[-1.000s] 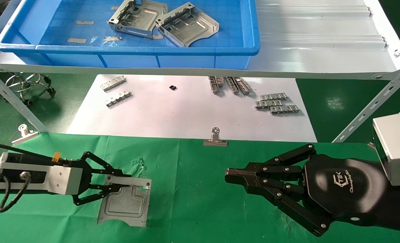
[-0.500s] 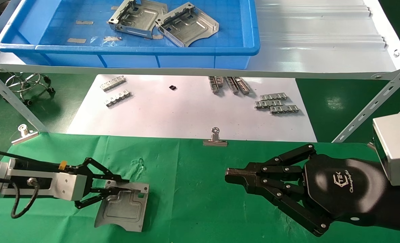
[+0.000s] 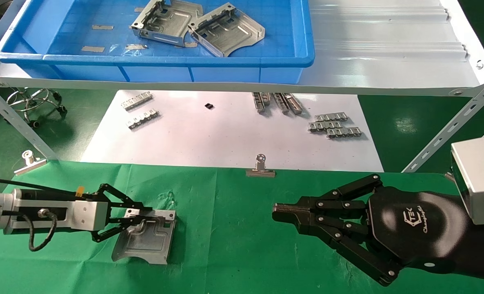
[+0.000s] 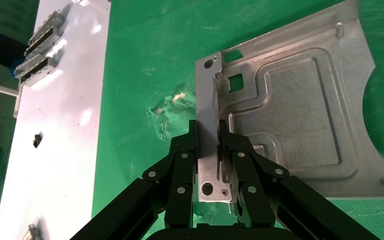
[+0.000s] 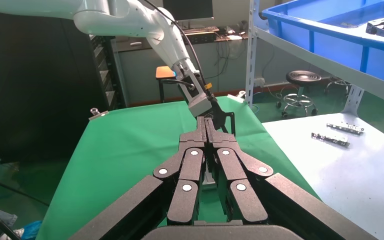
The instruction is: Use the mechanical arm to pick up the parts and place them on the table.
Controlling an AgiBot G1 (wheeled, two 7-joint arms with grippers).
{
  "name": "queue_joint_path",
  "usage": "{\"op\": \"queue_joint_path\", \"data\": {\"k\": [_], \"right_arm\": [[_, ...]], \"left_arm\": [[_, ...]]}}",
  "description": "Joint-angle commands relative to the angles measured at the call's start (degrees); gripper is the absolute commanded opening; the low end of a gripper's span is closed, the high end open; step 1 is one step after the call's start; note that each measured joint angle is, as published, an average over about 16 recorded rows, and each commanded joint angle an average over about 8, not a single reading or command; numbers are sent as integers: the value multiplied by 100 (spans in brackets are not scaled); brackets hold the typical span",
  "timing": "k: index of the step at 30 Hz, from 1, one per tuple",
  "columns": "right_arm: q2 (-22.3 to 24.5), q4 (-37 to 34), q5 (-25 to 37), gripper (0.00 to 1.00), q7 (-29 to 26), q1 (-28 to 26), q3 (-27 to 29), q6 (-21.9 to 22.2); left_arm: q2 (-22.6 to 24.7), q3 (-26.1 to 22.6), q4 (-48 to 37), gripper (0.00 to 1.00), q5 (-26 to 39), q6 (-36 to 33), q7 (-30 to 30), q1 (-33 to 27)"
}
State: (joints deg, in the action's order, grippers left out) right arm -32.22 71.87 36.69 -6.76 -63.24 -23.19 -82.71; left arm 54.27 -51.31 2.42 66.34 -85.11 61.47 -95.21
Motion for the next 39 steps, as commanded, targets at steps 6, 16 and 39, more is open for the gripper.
{"op": "queue_joint_path", "data": {"k": [6, 16, 39], "right_arm": [[0, 0, 0, 0, 0, 0, 0, 0], [0, 0, 0, 0, 0, 0, 0, 0], [0, 0, 0, 100, 0, 0, -1, 0]], "left_arm": [[-3, 27, -126, 100, -39, -60, -12, -48], [-186, 81, -111, 100, -135, -586, -560, -189], [-880, 1022, 2142, 100, -1085, -581, -2848, 737]]}}
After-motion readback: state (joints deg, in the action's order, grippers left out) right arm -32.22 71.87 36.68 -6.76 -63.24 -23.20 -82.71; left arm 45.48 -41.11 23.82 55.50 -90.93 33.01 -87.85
